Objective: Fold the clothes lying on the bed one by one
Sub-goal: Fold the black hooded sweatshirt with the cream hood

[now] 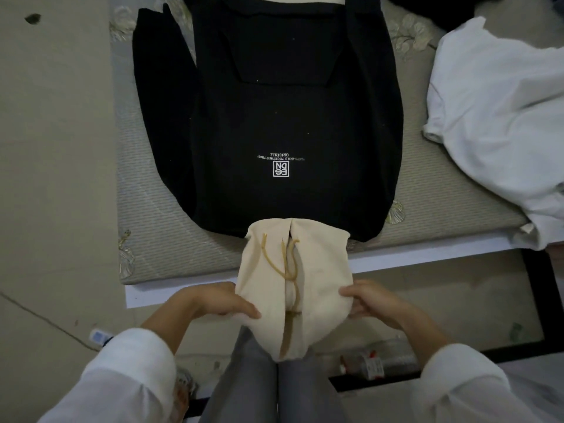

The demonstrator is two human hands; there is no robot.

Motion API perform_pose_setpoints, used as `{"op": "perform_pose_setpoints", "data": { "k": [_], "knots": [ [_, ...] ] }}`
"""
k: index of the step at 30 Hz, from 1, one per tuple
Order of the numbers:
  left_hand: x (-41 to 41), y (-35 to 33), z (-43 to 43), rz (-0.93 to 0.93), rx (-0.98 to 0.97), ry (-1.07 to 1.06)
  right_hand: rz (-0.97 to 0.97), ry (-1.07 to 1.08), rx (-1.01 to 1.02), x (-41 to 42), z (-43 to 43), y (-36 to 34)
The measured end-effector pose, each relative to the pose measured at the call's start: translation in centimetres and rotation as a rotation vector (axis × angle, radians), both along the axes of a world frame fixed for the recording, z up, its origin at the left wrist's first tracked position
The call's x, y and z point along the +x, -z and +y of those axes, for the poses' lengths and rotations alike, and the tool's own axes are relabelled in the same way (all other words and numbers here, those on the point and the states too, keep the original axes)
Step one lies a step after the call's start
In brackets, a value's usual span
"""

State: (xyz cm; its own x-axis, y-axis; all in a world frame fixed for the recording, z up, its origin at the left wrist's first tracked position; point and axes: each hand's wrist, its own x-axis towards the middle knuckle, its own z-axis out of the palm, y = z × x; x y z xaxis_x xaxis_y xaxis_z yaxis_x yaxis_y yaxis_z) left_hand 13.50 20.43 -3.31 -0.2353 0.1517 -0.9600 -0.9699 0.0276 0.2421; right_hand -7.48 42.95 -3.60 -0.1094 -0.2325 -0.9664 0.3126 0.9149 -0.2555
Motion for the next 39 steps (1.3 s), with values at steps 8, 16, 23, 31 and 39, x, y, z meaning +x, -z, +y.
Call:
{"op": "perform_pose_setpoints", "data": {
  "k": [8,16,23,31,39],
  "knots": [
    [-6.4,-4.4,-6.8,0.054,0.209,-0.971,-0.109,0.587,-0.180,-6.6,-5.3,-1.9],
    [-12.7,-1.9,-8.4,0.357,-0.287,-1.111,0.170,0.904,-0.440,-8.2,-12.2,-0.5],
    [-10.7,3.0,-7.1,0.568,-0.913,0.629,0.773,-0.669,-0.336,-5.0,-12.3,4.2],
    [-11.1,4.7,-6.5,0.454,-1.089,1.191,1.111,-1.125,-0.304,-5.8,-12.0,5.8],
    [-10.5,0.7,-4.3,0.595,-0.736,1.236,0.673,-1.258,-0.166,-7.2,-10.7,0.3]
  ]
}}
